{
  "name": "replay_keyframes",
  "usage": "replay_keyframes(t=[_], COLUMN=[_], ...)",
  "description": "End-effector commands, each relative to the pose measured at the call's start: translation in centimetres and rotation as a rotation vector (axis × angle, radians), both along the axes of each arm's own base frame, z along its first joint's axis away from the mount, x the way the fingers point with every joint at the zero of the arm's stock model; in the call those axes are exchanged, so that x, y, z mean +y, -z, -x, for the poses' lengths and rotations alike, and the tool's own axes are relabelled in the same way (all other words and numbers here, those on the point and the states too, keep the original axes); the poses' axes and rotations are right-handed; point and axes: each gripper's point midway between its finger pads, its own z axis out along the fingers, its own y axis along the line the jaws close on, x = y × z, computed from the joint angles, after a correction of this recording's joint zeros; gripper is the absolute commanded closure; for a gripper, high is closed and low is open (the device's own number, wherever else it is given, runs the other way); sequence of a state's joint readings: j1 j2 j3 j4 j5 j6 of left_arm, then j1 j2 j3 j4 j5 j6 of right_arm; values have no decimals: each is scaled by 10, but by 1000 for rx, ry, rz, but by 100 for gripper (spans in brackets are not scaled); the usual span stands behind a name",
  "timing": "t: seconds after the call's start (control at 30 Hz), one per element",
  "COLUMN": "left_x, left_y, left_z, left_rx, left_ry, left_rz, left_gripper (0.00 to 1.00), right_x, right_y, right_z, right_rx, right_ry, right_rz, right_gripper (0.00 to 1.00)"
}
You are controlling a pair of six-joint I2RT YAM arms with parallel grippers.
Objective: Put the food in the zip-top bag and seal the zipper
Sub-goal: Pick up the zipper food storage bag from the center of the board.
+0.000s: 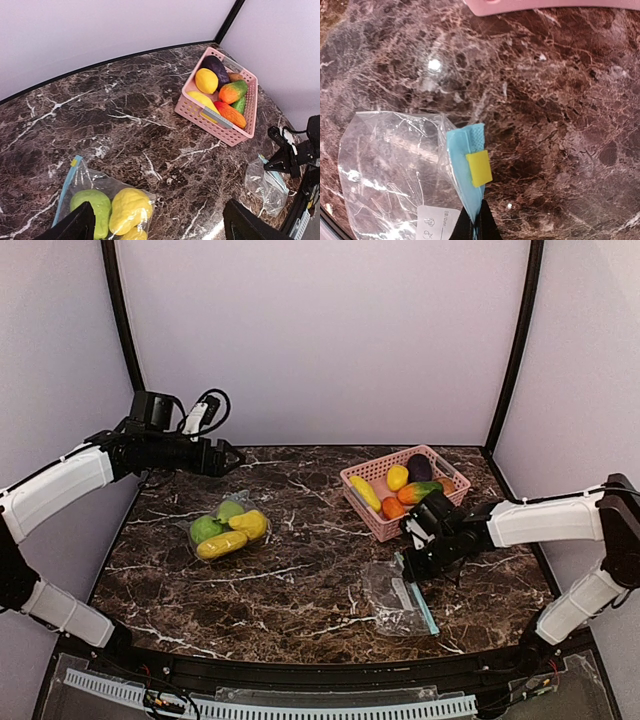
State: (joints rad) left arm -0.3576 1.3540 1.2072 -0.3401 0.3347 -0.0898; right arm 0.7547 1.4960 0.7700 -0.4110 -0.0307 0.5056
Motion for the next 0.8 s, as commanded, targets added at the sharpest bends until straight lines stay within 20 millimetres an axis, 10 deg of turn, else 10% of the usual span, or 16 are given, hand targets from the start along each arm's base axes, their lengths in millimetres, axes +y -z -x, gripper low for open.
replay_keyframes(t=[0.0, 0.37, 0.77], left_x=[-25, -116, -143], left_y=[0, 6, 18], left_z=[23, 114, 149], left_rx=[-24, 40, 156], left_ry=[129, 578, 750], left_rz=[67, 175, 224], left_gripper=[11, 11, 1], right_x=[30, 113, 169], right_y=[-46, -174, -221], right_z=[-12, 23, 57], right_rx=[-113, -327, -351], right_ry=[-77, -414, -653], right_rz=[-148, -571, -669], right_gripper=[100, 100, 100])
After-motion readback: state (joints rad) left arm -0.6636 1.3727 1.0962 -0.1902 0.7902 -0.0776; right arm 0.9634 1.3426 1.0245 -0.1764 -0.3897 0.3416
